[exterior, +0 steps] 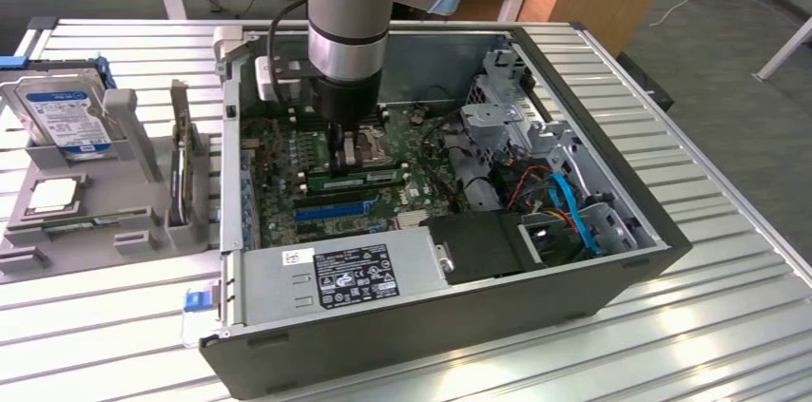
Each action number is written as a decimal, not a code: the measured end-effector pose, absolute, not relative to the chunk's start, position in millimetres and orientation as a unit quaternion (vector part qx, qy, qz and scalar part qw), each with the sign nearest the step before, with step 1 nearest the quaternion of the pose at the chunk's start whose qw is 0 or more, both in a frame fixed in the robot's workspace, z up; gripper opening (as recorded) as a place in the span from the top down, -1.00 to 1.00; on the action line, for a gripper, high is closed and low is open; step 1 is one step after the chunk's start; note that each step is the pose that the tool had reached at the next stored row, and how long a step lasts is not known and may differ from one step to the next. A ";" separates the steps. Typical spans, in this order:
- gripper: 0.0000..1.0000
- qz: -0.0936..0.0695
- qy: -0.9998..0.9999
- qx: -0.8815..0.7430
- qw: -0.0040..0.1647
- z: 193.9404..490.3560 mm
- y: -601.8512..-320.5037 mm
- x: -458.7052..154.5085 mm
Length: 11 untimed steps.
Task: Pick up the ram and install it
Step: 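Press down the ram until it locks into place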
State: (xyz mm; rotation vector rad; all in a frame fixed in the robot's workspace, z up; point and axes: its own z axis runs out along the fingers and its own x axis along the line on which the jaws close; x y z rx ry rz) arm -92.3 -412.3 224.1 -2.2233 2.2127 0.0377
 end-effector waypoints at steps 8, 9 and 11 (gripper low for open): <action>0.80 0.012 0.705 -0.709 0.002 223.7 -412.3 -92.3; 0.80 0.012 0.705 -0.709 0.002 223.7 -412.3 -92.3; 0.80 0.012 0.705 -0.709 0.002 223.6 -412.3 -92.3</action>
